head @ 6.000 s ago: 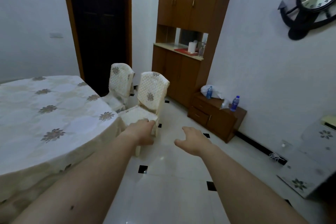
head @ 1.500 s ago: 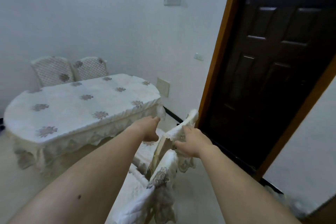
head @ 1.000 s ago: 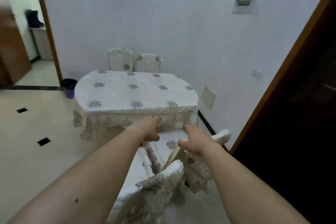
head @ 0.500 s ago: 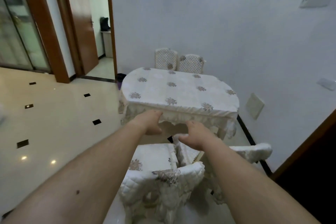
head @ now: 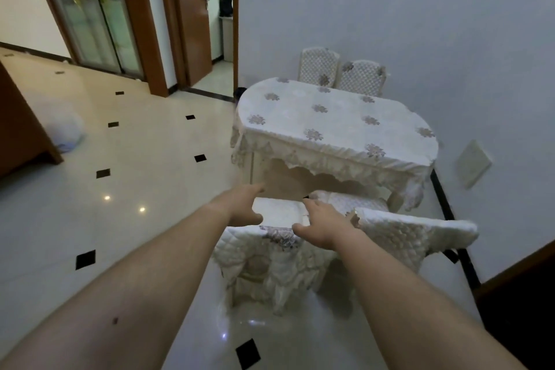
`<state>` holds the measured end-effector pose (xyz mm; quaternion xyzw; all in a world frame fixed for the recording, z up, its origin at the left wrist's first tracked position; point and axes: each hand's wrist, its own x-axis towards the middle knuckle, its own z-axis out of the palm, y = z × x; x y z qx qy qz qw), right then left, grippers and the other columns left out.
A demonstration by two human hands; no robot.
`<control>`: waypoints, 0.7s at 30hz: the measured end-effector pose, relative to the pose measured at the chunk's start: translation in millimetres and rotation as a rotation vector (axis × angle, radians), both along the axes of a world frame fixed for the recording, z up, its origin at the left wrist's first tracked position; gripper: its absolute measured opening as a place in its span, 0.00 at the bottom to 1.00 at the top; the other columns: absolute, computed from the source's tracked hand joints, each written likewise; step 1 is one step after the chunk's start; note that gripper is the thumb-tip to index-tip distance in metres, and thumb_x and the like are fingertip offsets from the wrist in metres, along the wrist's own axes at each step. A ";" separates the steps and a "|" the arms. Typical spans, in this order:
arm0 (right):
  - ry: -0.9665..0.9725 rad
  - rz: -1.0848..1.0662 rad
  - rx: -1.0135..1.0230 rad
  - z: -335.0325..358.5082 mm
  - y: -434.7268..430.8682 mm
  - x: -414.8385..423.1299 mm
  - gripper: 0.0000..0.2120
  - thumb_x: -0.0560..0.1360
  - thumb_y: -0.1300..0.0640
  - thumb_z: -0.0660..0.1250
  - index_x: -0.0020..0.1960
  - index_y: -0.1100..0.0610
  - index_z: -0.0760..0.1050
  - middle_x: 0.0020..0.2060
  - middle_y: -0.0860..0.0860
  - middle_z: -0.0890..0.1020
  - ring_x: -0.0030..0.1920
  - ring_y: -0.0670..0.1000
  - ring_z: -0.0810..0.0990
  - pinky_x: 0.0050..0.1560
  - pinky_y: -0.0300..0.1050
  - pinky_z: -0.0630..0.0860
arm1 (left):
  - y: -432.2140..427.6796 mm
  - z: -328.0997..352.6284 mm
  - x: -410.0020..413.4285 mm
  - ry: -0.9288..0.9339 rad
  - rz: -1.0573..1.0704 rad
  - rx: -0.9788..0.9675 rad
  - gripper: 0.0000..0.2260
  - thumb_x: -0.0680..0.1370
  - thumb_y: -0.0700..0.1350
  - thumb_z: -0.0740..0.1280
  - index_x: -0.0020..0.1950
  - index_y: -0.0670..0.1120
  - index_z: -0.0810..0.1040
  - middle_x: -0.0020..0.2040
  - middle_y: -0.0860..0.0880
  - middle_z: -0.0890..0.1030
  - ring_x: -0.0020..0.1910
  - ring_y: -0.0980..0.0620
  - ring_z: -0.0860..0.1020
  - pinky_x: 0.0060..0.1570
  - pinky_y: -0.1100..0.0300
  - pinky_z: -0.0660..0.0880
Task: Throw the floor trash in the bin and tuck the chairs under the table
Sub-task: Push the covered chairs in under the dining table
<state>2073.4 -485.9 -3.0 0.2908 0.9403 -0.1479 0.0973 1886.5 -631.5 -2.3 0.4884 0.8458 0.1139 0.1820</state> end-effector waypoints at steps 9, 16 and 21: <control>0.037 0.018 -0.055 -43.1 10.4 -5.2 0.40 0.76 0.37 0.61 0.82 0.53 0.54 0.80 0.53 0.61 0.77 0.56 0.62 0.72 0.55 0.66 | -17.7 -45.1 -1.9 -0.064 0.071 -0.010 0.32 0.75 0.52 0.71 0.78 0.51 0.65 0.75 0.49 0.69 0.70 0.48 0.72 0.68 0.51 0.71; 0.065 0.036 -0.066 -90.7 21.1 -22.0 0.37 0.77 0.40 0.63 0.80 0.53 0.57 0.77 0.54 0.65 0.75 0.57 0.65 0.71 0.55 0.68 | -14.0 -91.3 -15.4 -0.082 0.099 0.008 0.32 0.72 0.52 0.72 0.75 0.51 0.69 0.73 0.49 0.71 0.70 0.49 0.71 0.68 0.52 0.70; 0.098 0.047 -0.060 -125.6 19.0 -25.5 0.34 0.75 0.41 0.66 0.77 0.52 0.64 0.70 0.53 0.73 0.70 0.57 0.71 0.66 0.54 0.72 | -9.1 -126.6 -15.7 -0.114 0.129 0.053 0.32 0.69 0.52 0.72 0.73 0.50 0.72 0.71 0.49 0.73 0.69 0.49 0.72 0.68 0.52 0.70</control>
